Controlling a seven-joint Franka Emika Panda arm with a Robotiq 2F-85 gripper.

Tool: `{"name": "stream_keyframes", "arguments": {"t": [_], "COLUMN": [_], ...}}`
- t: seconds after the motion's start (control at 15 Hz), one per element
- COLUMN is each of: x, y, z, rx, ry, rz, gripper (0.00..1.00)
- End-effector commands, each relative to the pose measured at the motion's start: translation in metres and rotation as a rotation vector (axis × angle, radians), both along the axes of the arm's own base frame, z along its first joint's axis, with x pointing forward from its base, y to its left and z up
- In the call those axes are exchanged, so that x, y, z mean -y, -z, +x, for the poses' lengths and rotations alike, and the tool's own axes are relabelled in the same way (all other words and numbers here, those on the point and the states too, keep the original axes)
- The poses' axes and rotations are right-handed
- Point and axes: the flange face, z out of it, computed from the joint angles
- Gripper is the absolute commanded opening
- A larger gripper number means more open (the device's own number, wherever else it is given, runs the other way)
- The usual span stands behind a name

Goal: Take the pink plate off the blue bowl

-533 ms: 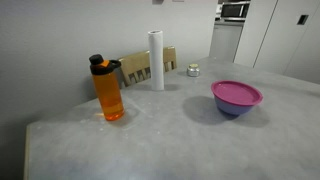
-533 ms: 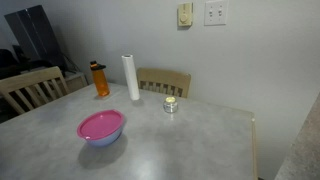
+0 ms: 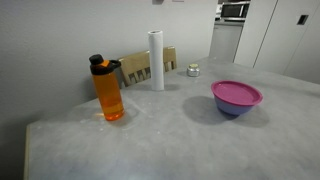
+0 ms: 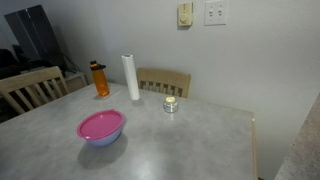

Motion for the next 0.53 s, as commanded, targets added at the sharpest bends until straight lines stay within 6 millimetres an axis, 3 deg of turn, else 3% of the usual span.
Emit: {"name": "stream_keyframes", "arguments": {"t": [0.0,0.47], "x": [0.002,0.008], "y": [0.007,0.059], "z": [0.024,0.07], "rx": [0.059,0.025], "ry": [-0.036,-0.075], "rz": [0.075,0.152], "gripper": [1.0,1.0]}}
